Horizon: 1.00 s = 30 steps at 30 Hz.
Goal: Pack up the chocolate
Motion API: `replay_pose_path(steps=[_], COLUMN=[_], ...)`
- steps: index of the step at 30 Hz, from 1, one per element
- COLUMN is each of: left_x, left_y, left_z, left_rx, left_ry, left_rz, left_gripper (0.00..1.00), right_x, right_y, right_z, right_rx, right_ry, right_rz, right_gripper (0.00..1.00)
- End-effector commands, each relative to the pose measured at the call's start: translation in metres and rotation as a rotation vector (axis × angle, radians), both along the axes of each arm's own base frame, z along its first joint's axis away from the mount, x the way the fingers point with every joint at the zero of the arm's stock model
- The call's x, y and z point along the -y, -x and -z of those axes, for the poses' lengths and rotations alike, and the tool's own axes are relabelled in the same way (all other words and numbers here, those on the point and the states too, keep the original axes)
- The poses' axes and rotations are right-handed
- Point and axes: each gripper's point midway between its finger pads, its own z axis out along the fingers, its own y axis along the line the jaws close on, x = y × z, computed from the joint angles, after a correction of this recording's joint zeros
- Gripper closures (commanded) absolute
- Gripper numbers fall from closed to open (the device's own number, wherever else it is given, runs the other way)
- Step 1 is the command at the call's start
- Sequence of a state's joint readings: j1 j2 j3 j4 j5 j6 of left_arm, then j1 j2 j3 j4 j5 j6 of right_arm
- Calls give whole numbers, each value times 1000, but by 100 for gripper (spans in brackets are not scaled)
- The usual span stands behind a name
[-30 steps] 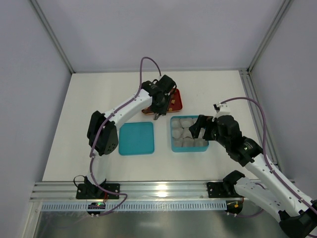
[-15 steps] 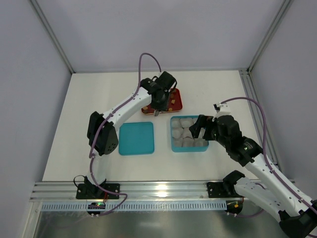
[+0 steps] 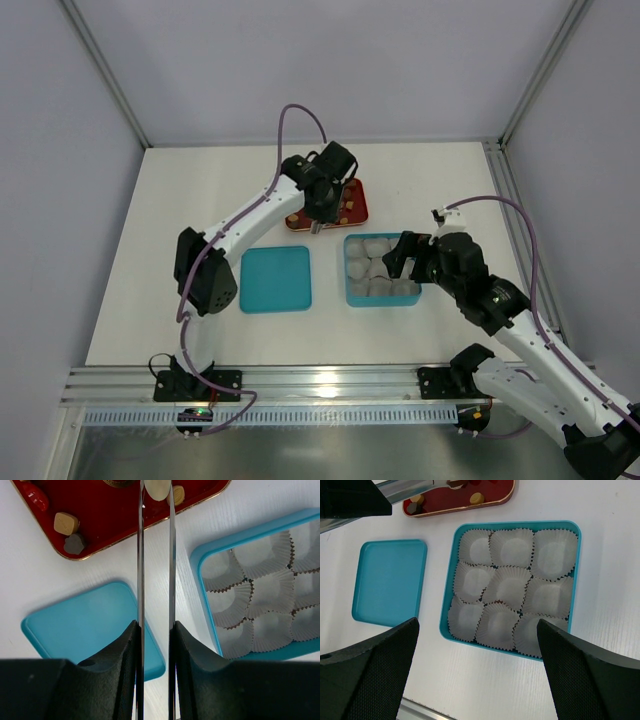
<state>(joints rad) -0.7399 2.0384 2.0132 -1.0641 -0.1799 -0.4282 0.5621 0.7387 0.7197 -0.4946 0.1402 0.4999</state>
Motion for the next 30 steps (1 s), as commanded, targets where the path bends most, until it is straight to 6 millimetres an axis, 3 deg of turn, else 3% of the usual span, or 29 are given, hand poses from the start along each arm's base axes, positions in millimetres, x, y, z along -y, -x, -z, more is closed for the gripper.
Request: replay_pose_path(steps=[1, 19, 23, 30], left_x=[3, 18, 28, 64], left_y=[13, 49, 59, 84], left_z=[-47, -65, -71, -71], left_rx=[71, 84, 91, 88], left_ry=[78, 102, 115, 125], left_rz=[31, 92, 117, 203], left_gripper=[74, 74, 74, 74], right_x=[0, 27, 36, 51], right_y=[-5, -2, 1, 8], right_z=[-22, -61, -68, -83], right_rx=[63, 125, 130, 153], right_ry=[-20, 1, 11, 28], right_rz=[16, 121, 153, 197], right_gripper=[0, 0, 0, 1])
